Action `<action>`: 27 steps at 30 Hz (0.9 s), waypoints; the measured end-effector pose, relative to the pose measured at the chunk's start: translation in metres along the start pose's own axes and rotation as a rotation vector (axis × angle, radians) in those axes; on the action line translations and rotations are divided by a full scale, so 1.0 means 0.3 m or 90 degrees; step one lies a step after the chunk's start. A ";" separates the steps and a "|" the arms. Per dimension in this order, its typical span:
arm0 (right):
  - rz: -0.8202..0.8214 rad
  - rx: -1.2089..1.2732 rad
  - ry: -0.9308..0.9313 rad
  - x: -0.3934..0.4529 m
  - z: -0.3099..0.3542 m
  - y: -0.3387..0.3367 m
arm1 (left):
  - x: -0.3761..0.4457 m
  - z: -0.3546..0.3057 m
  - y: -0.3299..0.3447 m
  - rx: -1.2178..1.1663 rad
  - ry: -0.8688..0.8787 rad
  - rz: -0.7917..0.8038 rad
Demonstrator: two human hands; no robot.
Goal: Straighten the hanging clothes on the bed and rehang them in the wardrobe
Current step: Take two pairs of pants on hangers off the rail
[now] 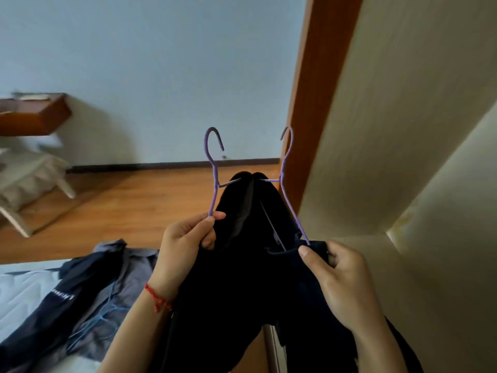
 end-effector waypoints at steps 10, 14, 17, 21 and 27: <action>-0.004 0.067 -0.103 0.332 0.085 0.269 | 0.277 -0.138 -0.197 0.049 0.129 -0.083; -0.040 0.063 -0.123 0.522 0.114 0.375 | 0.489 -0.184 -0.269 0.067 0.161 -0.074; -0.054 0.048 -0.141 0.661 0.150 0.447 | 0.644 -0.221 -0.329 0.070 0.169 -0.069; -0.039 0.040 -0.155 0.823 0.190 0.538 | 0.795 -0.257 -0.410 0.049 0.175 -0.071; 0.038 0.040 -0.202 1.053 0.256 0.698 | 0.944 -0.326 -0.556 0.029 0.220 -0.160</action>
Point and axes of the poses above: each hand's wrist, its own x-axis towards the middle knuckle, its own y-axis out of the palm, z = x × y, the point moved 5 cm from there along x, towards the middle knuckle, and after that the axes turned 3 degrees about x, right-handed, at the moved point
